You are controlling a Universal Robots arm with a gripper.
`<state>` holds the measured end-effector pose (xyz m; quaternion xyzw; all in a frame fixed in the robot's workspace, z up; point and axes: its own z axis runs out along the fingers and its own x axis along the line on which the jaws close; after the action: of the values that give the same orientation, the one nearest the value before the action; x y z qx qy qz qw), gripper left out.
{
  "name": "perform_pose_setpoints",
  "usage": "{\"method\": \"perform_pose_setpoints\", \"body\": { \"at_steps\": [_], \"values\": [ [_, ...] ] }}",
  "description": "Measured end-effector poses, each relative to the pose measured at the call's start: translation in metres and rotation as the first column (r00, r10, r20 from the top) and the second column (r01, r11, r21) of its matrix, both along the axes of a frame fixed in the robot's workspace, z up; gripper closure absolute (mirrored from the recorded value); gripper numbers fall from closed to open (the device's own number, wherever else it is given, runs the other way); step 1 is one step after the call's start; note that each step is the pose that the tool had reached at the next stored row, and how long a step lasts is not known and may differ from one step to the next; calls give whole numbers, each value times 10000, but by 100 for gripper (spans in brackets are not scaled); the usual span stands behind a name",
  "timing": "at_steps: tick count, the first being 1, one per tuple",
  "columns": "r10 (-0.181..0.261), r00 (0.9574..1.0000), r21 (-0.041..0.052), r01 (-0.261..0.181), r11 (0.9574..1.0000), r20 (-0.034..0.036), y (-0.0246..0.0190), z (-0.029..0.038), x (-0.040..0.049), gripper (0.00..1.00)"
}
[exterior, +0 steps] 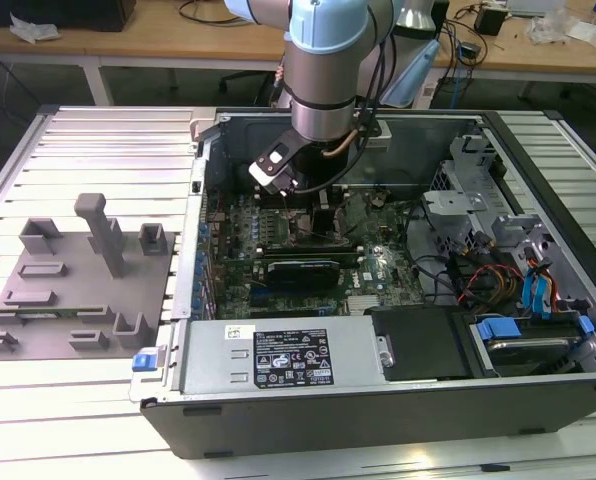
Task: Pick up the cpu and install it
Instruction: 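Place the cpu into insertion slot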
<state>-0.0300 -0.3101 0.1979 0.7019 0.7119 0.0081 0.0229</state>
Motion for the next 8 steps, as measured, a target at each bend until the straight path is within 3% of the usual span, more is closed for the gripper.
{"method": "perform_pose_setpoints", "body": {
  "at_steps": [1,8],
  "values": [
    [-1,10000,40,1,10000,1,1,-1,0,39],
    [1,10000,45,-1,10000,1,-3,-1,0,39]
  ]
}}
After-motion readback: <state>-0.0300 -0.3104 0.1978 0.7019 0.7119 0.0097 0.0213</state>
